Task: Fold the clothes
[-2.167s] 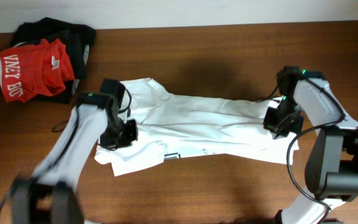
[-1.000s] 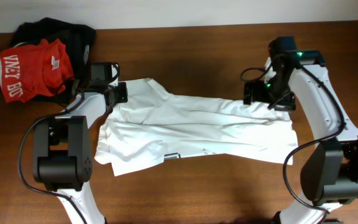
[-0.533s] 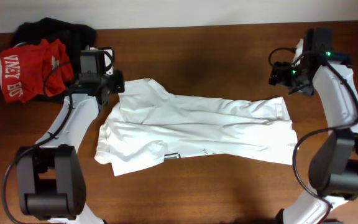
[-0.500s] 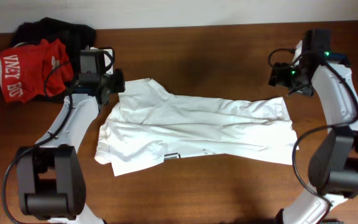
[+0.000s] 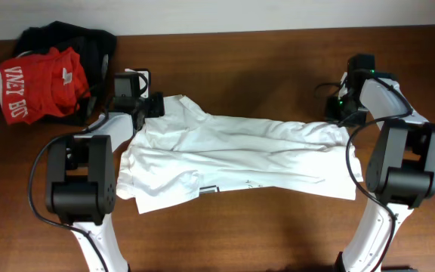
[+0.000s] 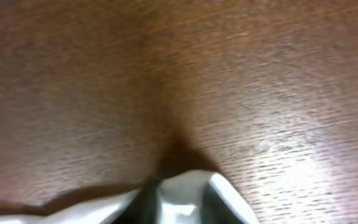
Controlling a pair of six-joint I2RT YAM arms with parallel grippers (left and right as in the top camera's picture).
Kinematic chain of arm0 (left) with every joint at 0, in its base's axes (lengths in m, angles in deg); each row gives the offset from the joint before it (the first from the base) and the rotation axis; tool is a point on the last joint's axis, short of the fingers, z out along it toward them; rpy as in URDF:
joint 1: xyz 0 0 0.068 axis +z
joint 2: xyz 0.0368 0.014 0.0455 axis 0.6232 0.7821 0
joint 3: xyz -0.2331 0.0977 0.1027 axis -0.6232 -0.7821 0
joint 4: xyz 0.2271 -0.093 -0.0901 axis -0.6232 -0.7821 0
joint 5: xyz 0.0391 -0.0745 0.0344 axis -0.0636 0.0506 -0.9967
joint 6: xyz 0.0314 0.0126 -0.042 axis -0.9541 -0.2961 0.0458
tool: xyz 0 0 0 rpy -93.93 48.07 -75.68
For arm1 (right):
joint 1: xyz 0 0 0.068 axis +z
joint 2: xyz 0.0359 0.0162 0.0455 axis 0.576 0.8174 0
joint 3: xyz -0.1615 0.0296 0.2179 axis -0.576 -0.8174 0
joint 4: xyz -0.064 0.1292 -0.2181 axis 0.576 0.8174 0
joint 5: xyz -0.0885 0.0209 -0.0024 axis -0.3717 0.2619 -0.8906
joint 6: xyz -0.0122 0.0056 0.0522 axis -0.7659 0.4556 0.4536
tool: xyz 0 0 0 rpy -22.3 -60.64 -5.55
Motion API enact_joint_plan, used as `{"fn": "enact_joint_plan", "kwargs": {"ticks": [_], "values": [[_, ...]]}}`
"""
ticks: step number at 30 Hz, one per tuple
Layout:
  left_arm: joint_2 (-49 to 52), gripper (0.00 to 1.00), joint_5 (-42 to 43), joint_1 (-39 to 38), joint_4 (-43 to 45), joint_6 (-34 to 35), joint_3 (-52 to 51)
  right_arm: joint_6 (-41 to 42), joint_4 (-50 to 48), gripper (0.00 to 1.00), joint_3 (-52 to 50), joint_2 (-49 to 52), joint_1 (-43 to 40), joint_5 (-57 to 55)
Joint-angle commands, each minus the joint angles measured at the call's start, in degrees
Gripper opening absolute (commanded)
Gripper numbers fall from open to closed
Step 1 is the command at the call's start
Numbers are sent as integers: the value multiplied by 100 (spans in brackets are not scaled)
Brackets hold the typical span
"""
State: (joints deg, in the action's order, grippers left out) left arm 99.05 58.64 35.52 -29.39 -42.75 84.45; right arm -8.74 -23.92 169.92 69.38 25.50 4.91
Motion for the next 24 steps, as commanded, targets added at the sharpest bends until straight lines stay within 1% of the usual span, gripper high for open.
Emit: {"fn": "enact_joint_plan", "kwargs": {"ticks": [1,3,4,6,7,9,10,11,14,17,20,22,23,24], "values": [[341,70,-85,9,-22,-4,-48,2,-4,4,66,153,33,-33],[341,68,-83,9,17,-2,-48,9,2,4,66,153,33,-83],[341,54,-85,9,20,-4,-48,55,2,4,66,153,33,-85],[341,43,-85,9,111,-2,-48,111,22,4,66,153,33,-83],[341,41,-85,9,127,-2,-48,111,26,4,66,153,33,-83],[343,41,-85,9,28,-4,-48,111,33,4,66,153,33,-83],[356,27,-85,9,-28,-4,-48,111,33,4,66,153,33,-83],[374,1,-87,9,-155,-13,-48,111,33,4,66,153,33,-81],[369,1,-94,7,-546,-260,-26,227,63,4,68,153,33,-85],[122,1,-127,9,-1056,-258,258,417,356,4,317,146,22,-83],[-452,1,-127,7,-1320,-249,400,684,933,4,859,133,22,-81],[-1005,1,-127,9,-1543,-214,404,765,1543,4,1480,133,24,-59],[-1401,1,-127,9,-1801,-216,404,763,1864,4,1784,133,22,-59],[-1589,1,-129,9,-1952,-216,404,763,2221,4,2085,133,22,-61]]}}
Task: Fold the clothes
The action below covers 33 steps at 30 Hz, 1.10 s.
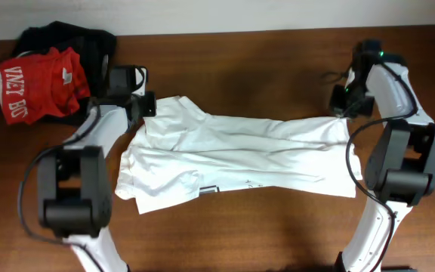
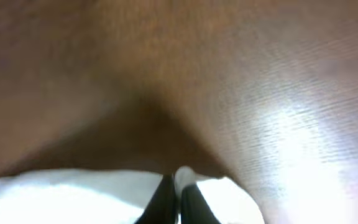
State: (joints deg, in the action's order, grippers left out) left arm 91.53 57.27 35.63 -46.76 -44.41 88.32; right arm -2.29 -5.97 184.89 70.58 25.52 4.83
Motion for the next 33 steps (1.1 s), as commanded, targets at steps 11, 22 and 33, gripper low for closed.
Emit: {"fn": "enact_joint_plan", "kwargs": {"ticks": [11,22,33], "values": [[-2402,1,168,372,-3180,791,20,118,2559,4,1130,-168,-50,-247],[-2712,1,-592,385,-5624,831,-149,0,3021,4,850,-380,-520,-334],[-2396,1,-562,385,-5488,833,-907,-114,3021,4,-341,-1045,-682,-243]]}}
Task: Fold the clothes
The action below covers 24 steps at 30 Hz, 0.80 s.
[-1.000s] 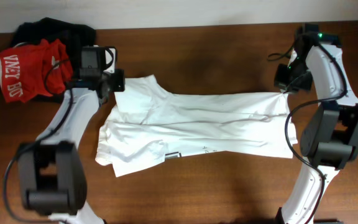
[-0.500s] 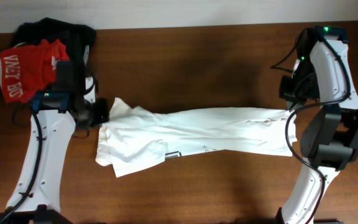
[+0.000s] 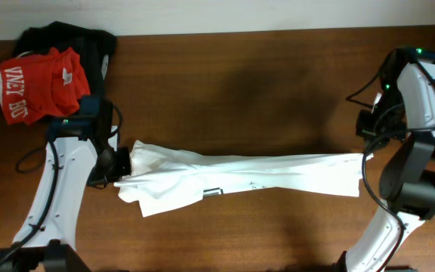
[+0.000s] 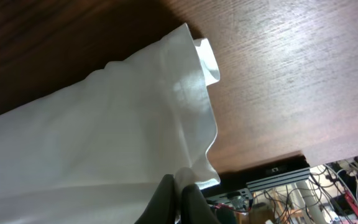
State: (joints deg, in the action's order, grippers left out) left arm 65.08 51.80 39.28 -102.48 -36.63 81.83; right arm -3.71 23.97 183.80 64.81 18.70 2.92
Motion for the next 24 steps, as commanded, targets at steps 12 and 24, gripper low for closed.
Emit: {"fn": "enact_joint_plan", "kwargs": {"ticks": [12,24], "values": [[872,39,315,-33,-33,216,706,26,-153,99,-625,-498,76,251],[1478,0,1572,-1364,1436,116,-354,59,-1884,4,-1869,-494,1434,640]]}}
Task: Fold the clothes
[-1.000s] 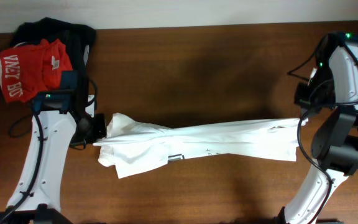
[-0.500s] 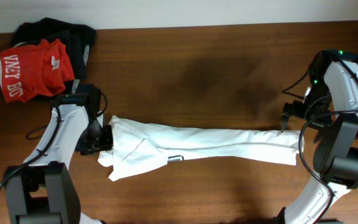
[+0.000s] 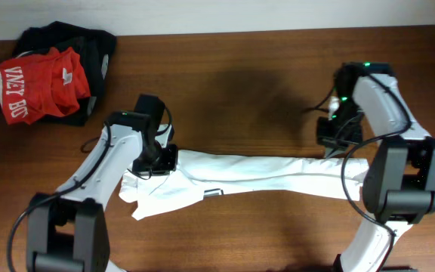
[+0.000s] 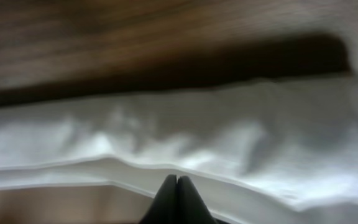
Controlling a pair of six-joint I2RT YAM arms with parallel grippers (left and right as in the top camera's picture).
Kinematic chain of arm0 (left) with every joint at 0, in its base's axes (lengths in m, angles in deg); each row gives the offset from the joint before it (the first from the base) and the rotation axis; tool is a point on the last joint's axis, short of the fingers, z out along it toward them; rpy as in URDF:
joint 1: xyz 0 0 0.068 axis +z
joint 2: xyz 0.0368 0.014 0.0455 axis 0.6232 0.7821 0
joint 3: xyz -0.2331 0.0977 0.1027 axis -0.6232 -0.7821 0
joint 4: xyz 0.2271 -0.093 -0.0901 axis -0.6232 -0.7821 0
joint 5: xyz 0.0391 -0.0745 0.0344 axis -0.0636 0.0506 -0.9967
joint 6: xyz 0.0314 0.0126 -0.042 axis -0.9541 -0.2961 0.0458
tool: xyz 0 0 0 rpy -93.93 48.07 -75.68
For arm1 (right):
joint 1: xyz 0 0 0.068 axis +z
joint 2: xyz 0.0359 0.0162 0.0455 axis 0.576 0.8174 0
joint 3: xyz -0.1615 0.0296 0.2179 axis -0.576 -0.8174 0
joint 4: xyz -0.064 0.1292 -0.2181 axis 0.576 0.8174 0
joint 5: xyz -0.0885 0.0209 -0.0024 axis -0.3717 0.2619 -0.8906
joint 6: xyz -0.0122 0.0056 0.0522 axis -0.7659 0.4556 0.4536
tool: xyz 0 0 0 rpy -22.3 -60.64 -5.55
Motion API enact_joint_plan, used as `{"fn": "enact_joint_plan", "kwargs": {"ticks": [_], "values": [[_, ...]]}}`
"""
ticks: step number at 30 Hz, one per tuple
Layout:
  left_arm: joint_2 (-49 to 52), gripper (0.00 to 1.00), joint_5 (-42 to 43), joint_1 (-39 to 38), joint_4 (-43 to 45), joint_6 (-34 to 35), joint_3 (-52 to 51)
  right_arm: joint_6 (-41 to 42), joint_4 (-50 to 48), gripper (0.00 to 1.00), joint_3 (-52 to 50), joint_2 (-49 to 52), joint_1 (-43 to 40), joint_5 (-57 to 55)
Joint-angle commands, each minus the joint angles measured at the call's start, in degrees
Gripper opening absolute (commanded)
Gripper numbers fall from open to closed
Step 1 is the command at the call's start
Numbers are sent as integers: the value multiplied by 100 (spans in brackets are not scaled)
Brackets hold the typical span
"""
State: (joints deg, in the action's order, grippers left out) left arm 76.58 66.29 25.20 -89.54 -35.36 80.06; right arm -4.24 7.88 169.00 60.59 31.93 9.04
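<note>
A white garment [image 3: 263, 170] lies as a long narrow strip across the middle of the brown table [image 3: 240, 83], doubled lengthwise. My left gripper [image 3: 157, 160] sits on its left end, where a loose flap spreads toward the near edge, and appears shut on the cloth. At the right end my right gripper [image 3: 332, 147] is on the garment. In the right wrist view the right gripper [image 4: 178, 179] has its black fingers pressed together at a layered edge of the white garment [image 4: 229, 124].
A red printed shirt [image 3: 36, 87] lies on a heap of black clothing [image 3: 89, 41] at the far left corner. Both arm bases stand at the near edge. The pale wall runs along the table's far edge.
Both grippers have moved inward along the garment, the left rightward and the right leftward and nearer. The strip is shorter and slacker, and the right wrist view is low over the cloth.
The white garment first lay spread wide, with both grippers at its far edge. Then they were shut on that edge. Then the far edge was drawn toward the near side and the garment was a stretched strip. Now the grippers stand closer together on it.
</note>
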Motion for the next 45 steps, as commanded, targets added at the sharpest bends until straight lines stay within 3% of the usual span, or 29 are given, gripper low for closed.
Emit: {"fn": "enact_joint_plan", "kwargs": {"ticks": [1,4,7,10,11,12,17,18,19,20,21,23,25,26,27,28,34,37,41,44,45], "values": [[492,0,98,79,269,-11,-216,164,-531,7,-634,-72,114,31],[1145,0,15,326,595,-9,-258,162,-1084,8,-1217,-70,81,28],[1827,0,-94,763,800,-7,-258,157,-1298,23,-1458,-70,94,26],[2162,0,-1427,1368,612,684,-258,157,-1296,39,-1451,-70,92,26],[2146,0,-1692,1635,494,706,-251,157,-1292,41,-1434,-72,92,26],[2111,0,-1705,1915,424,706,-227,136,-1241,50,-1333,-72,92,26],[2039,0,-1707,2728,177,673,-59,92,-439,52,-367,-72,92,4],[1947,0,-1705,2844,0,675,109,90,-205,63,-90,-72,92,0],[1847,0,-1707,2848,-155,675,238,92,-2,84,122,-72,92,-46],[1751,0,-1707,2846,-280,675,348,92,144,96,238,-72,90,-127],[1574,0,-1705,2839,-450,675,496,101,339,99,337,-74,70,-275],[1104,0,-1541,2835,-697,673,673,317,494,100,326,-76,-92,-251],[481,10,-1086,2835,-756,675,680,299,450,100,212,-76,-282,26],[319,24,-946,2835,-758,675,680,55,402,99,129,-79,-321,341],[127,84,-743,2835,-754,678,680,-455,343,99,-15,-76,-321,885],[11,99,-485,2835,-767,675,680,-664,155,100,-308,-76,-310,1329],[13,99,-125,2835,-1069,651,680,-664,-837,99,-1495,-76,-315,1458],[13,99,-17,2752,-1064,321,680,-667,-1296,99,-1891,-76,-315,1838],[13,99,173,2337,-970,131,680,-1113,-1904,99,-2413,-76,-105,2918],[13,99,173,1974,-868,133,680,-1086,-2063,99,-2553,-76,245,2916],[13,99,170,1853,-868,133,680,-1084,-2068,94,-2557,-76,372,2916]]}}
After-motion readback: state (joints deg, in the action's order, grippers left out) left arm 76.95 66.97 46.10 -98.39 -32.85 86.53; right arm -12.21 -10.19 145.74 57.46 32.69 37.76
